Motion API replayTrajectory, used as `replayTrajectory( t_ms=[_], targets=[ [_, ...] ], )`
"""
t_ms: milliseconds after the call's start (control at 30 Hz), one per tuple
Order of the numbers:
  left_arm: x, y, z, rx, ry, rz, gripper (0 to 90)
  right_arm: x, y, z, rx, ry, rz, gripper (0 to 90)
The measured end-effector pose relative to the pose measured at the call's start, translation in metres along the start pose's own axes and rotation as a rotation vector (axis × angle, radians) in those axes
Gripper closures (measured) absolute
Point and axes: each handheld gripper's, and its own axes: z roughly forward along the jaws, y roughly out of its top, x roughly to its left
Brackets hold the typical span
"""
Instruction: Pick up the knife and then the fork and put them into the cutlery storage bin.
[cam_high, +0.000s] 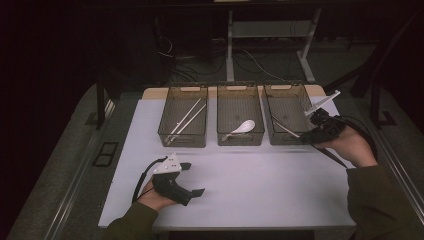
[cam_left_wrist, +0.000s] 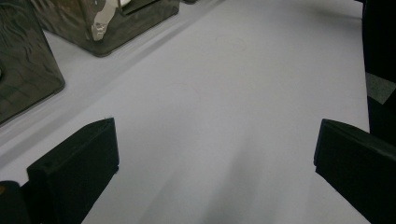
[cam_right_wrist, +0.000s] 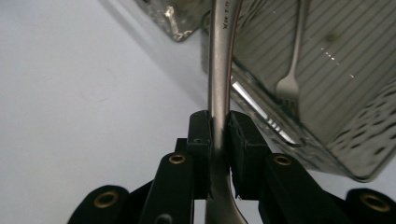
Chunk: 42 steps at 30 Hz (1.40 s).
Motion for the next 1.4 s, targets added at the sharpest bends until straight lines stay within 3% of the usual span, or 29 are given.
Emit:
replayTrajectory(
  t_ms=[533,833,1400],
  targets=[
    [0.003,0.002,0.003,-0.011,-0.020,0.025,0.0,-0.032,0.021,-0.001,-0.029,-0.066,0.091,82.2],
    [0.002,0.002,0.004,-0.012,-0.024,0.018,0.0,-0.050,0.033,0.010,0.004,-0.092,0.131,82.3],
    [-0.001,0.002,0.004,-0.016,-0.029,0.023,0.0,-0.070,0.070,0.032,-0.019,-0.107,0.191,82.3]
  ],
)
